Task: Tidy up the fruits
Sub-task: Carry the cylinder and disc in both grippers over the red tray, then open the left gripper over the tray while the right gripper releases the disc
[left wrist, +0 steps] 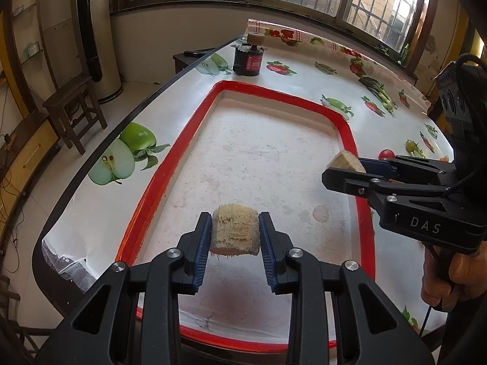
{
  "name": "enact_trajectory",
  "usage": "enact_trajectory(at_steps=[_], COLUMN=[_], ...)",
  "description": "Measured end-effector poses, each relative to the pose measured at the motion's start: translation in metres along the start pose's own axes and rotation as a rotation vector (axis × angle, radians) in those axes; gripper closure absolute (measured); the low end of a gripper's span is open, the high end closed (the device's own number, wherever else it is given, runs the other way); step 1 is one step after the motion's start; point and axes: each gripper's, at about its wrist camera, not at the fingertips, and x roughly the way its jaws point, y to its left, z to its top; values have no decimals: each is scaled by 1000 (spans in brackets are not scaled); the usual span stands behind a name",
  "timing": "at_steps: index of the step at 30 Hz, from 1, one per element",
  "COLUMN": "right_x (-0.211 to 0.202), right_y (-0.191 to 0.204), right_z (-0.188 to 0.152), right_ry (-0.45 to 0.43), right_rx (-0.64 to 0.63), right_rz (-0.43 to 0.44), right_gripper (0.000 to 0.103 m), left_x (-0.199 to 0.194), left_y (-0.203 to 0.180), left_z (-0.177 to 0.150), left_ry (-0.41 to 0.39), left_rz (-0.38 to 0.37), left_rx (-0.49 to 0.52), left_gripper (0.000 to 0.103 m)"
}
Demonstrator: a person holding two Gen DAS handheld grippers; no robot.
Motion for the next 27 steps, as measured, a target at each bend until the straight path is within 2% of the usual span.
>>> enact_trajectory(at_steps=[12, 13, 16, 18, 27], right_x=[47, 47, 43, 37, -6], right_y=[-2, -1, 0, 1, -4], right_z=[4, 4, 4, 4, -2], right_ry=[86, 79, 78, 62, 3], right_rx=[-42, -50, -45, -47, -26], right_rz=[-16, -22, -21, -25, -24], right_gripper=[66, 66, 60, 48, 45], left_x=[26, 26, 24, 19, 4], left_y=[3, 3, 2, 3, 0], left_z=[-2, -2, -1, -1, -2], left_ry=[51, 54, 53, 42, 28], left_rz=[24, 25, 51, 55, 52], left_rx=[0, 3, -1, -3, -16], left_gripper=[74, 72, 54, 53, 53])
